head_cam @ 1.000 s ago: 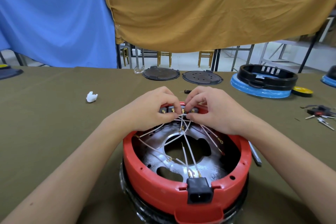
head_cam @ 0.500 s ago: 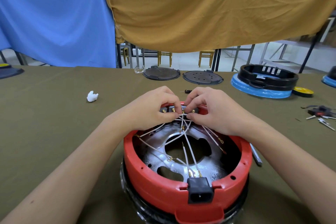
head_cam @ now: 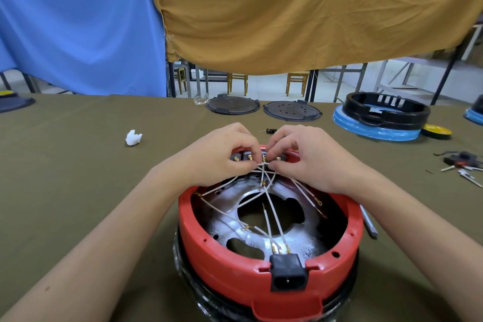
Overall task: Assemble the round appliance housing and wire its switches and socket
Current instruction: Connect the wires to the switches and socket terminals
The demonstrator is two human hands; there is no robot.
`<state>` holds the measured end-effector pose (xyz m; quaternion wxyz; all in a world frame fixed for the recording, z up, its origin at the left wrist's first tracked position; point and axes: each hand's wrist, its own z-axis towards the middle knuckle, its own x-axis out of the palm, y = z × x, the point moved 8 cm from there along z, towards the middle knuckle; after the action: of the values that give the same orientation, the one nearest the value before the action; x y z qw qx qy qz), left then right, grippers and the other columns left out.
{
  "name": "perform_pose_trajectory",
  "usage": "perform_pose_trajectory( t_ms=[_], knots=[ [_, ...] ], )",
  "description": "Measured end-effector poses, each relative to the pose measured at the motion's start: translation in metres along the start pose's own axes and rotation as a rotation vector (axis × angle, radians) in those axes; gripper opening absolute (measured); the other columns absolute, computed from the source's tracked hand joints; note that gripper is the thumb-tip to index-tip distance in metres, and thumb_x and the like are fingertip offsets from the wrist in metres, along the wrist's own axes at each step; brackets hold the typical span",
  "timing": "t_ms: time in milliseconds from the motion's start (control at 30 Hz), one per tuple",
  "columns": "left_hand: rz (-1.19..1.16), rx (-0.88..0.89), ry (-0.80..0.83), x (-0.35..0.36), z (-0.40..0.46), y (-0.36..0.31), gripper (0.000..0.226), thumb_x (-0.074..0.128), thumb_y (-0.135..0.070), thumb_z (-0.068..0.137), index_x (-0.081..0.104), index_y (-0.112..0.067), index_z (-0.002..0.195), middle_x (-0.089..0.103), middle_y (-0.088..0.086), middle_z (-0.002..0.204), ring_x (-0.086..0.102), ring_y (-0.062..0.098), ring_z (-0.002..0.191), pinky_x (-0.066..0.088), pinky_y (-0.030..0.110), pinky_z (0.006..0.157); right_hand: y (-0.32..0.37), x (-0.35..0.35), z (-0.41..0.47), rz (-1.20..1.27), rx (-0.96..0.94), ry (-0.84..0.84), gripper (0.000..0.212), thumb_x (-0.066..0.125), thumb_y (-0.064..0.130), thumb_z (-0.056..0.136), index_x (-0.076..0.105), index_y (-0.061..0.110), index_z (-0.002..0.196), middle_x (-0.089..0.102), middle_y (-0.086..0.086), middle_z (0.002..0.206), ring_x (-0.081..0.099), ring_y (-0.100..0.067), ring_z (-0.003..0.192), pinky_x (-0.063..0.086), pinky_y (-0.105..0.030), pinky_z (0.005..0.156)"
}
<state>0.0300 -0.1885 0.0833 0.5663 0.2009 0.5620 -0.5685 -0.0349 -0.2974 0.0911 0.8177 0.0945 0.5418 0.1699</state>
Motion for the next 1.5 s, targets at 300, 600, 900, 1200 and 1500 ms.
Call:
perform_pose_trajectory(
  t_ms=[300, 600, 900, 1200, 1500],
  knots=[
    [0.025, -0.015, 0.004, 0.0, 0.0, 0.0, 0.011, 0.066, -0.027, 0.09, 0.066, -0.038, 0.088, 0.052, -0.012, 0.111, 0.056, 0.008, 0.094, 0.045, 0.028, 0.09, -0.004, -0.002, 0.001, -0.02, 0.043, -0.046, 0.003, 0.074, 0.026, 0.084, 0.074, 0.028, 0.087, 0.062, 0.014, 0.102, 0.058, -0.009, 0.094, 0.046, -0.029, 0.083],
    [0.153, -0.047, 0.015, -0.005, 0.011, -0.003, 0.017, 0.07, -0.038, 0.086, 0.058, -0.035, 0.097, 0.057, -0.008, 0.105, 0.06, 0.012, 0.101, 0.048, 0.036, 0.09, -0.008, 0.001, 0.0, -0.042, 0.099, -0.033, 0.02, 0.074, 0.037, 0.082, 0.066, 0.027, 0.099, 0.059, 0.008, 0.102, 0.058, -0.012, 0.096, 0.047, -0.032, 0.086],
    [0.007, -0.021, -0.017, -0.002, 0.005, 0.004, 0.005, 0.074, -0.029, 0.085, 0.075, -0.034, 0.084, 0.057, -0.013, 0.114, 0.051, -0.007, 0.105, 0.035, 0.01, 0.092, -0.006, 0.002, -0.001, 0.005, 0.078, 0.001, 0.01, 0.074, 0.036, 0.084, 0.077, 0.027, 0.079, 0.06, 0.017, 0.108, 0.056, -0.003, 0.099, 0.043, -0.027, 0.089],
    [0.005, -0.033, 0.003, -0.001, 0.005, 0.006, 0.005, 0.073, -0.034, 0.085, 0.075, -0.039, 0.083, 0.055, -0.019, 0.114, 0.049, -0.01, 0.108, 0.033, 0.008, 0.092, -0.006, 0.0, -0.002, 0.011, 0.084, -0.017, 0.014, 0.076, 0.039, 0.081, 0.077, 0.027, 0.086, 0.061, 0.014, 0.109, 0.057, -0.007, 0.101, 0.044, -0.027, 0.091],
    [0.017, -0.033, -0.015, -0.002, 0.005, 0.005, 0.004, 0.073, -0.032, 0.085, 0.076, -0.033, 0.084, 0.056, -0.016, 0.114, 0.05, -0.008, 0.105, 0.033, 0.007, 0.09, -0.005, 0.001, -0.001, 0.014, 0.062, -0.008, 0.01, 0.076, 0.037, 0.081, 0.079, 0.027, 0.085, 0.06, 0.018, 0.107, 0.057, -0.002, 0.098, 0.045, -0.028, 0.09]
  ],
)
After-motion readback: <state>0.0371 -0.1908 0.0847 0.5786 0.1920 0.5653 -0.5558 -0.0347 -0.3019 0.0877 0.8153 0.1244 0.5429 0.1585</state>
